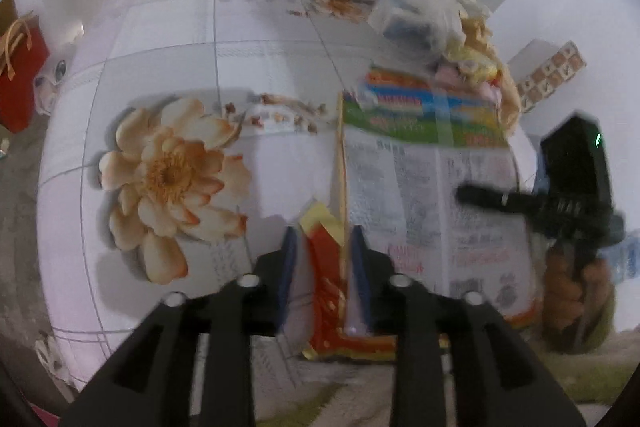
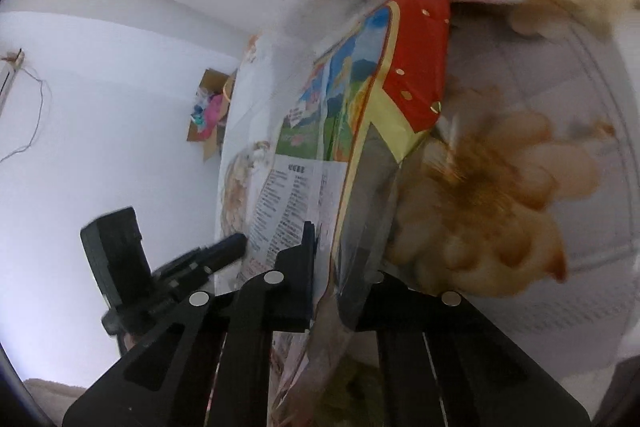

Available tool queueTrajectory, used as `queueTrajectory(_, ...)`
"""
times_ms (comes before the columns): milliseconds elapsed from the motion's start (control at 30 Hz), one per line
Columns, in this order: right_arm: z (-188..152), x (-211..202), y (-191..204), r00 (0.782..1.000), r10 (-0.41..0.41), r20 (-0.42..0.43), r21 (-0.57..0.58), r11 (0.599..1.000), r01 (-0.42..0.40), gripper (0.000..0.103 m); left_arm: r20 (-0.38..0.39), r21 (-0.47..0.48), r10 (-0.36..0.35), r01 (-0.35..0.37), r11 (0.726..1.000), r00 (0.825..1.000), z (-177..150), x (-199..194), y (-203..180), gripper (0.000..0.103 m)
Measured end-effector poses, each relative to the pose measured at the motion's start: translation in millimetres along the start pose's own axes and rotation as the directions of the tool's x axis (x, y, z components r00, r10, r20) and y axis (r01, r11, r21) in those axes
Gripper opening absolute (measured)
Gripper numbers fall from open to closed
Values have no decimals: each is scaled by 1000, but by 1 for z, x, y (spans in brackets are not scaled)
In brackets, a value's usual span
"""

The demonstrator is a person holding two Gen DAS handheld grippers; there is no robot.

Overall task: Collect trash
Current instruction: 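Grasp the printed snack wrapper with right tool while left tool grasps clear plastic cup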

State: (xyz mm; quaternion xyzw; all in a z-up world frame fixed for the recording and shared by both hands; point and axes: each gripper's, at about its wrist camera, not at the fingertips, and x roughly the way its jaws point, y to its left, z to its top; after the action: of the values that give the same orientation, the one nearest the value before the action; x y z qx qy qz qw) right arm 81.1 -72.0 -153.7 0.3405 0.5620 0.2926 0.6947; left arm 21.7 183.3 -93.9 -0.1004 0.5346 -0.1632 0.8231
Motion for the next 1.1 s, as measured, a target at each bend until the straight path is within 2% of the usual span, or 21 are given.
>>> queueTrajectory(100, -6, -8, -7, 1000, 15, 3, 13, 1000, -15, 5, 86, 22, 14, -16, 1000, 996, 21, -10, -6, 56)
queueTrajectory(133, -6, -6, -5, 1000, 11, 7, 11, 1000, -11, 5, 119, 52, 20, -26, 998, 993, 31, -12, -13, 59)
queueTrajectory(200, -7, -3, -3, 1000, 12, 10, 10, 1000, -12, 5, 176, 121, 20, -42, 992, 984, 47, -15, -28, 74)
queueTrajectory(300, -8, -4, -4, 1000, 25, 11, 19, 999, -26, 5, 270, 261, 11, -84, 962, 963, 68, -10, -61, 92)
queueTrajectory(333, -7, -1, -2, 1000, 29, 10, 21, 999, -29, 5, 285, 292, 12, -98, 951, 959, 74, -6, -68, 93)
queueTrajectory(433, -13, -17, -10, 999, 36, 4, 19, 999, -36, 5, 281, 400, 28, -144, 905, 959, 97, 23, -95, 94)
queueTrajectory(667, -21, -49, -36, 998, 69, -5, 35, 997, -68, 5, 253, 498, 83, -203, 843, 964, 134, 71, -115, 94)
queueTrajectory(933, -21, -60, -52, 995, 99, -13, 47, 994, -98, 4, 233, 507, 75, -187, 841, 969, 147, 92, -119, 93)
queueTrajectory(1100, -22, -65, -59, 994, 109, -12, 51, 993, -108, 4, 228, 501, 89, -195, 843, 970, 150, 100, -120, 80)
